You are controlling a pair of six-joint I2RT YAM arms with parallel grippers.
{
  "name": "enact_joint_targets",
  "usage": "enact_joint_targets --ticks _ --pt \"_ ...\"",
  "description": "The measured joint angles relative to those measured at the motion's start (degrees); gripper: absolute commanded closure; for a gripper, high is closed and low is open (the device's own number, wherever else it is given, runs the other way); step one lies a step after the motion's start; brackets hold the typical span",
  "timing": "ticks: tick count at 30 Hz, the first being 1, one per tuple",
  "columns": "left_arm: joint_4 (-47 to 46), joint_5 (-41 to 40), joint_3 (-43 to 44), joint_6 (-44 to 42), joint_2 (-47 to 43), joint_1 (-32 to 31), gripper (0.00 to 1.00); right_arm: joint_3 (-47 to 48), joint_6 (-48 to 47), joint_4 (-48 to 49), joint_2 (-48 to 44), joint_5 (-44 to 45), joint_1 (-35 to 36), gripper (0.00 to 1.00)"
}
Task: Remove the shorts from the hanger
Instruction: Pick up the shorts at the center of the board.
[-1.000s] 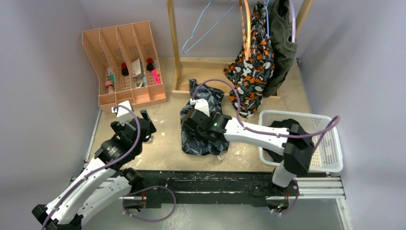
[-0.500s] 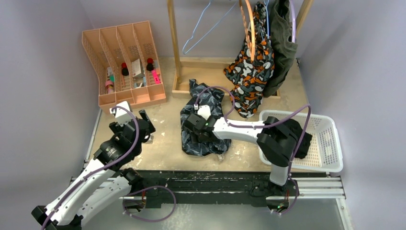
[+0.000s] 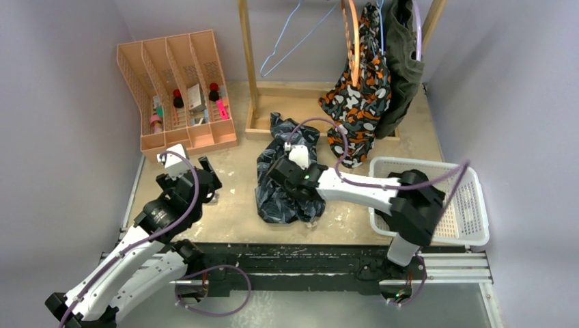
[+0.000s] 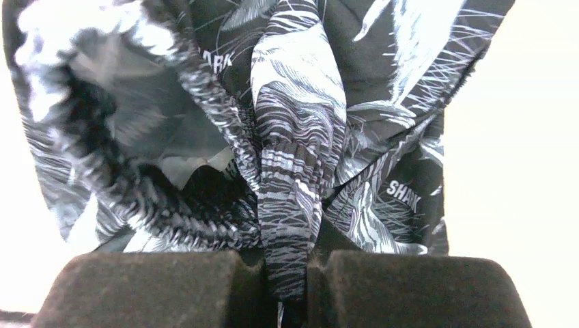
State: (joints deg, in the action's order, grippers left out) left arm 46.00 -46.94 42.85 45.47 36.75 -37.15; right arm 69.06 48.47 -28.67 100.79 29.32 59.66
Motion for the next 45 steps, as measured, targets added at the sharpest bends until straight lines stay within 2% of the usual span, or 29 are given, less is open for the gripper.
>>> enact_joint_targets --ticks 6,16,21,27,35,39,42,45 --pt "0.0 0.0 0.0 0.0 0.2 0.0 0.12 0.0 -1.2 -0.7 -14.9 -1.0 1.2 1.00" --pt "0.0 0.0 0.0 0.0 0.1 0.4 0.12 -3.9 -9.6 6.7 -42.3 -13.8 1.5 1.00" --pt "0.0 0.1 0.0 0.0 0.1 0.5 0.12 -2.7 -12.0 8.5 -49.1 -18.9 1.5 1.00" --pt "0.0 0.2 0.0 0.0 0.1 0.8 0.12 0.8 -14.3 9.3 -48.6 -21.6 1.5 1.00" --pt "0.0 0.2 0.0 0.0 0.1 0.8 0.12 1.1 -13.5 6.7 -47.2 -18.9 1.5 1.00" --pt "0.0 0.3 0.0 -0.1 0.9 0.8 0.12 2.9 -8.3 0.3 -38.5 -10.6 1.0 1.00" --pt "0.0 0.3 0.0 0.0 1.1 1.0 0.12 3.1 -3.7 -4.4 -27.5 -6.4 -1.4 1.00" --pt "0.0 0.3 0.0 0.0 0.9 1.1 0.12 -1.2 -0.8 -6.1 -16.7 -5.0 -4.1 0.97"
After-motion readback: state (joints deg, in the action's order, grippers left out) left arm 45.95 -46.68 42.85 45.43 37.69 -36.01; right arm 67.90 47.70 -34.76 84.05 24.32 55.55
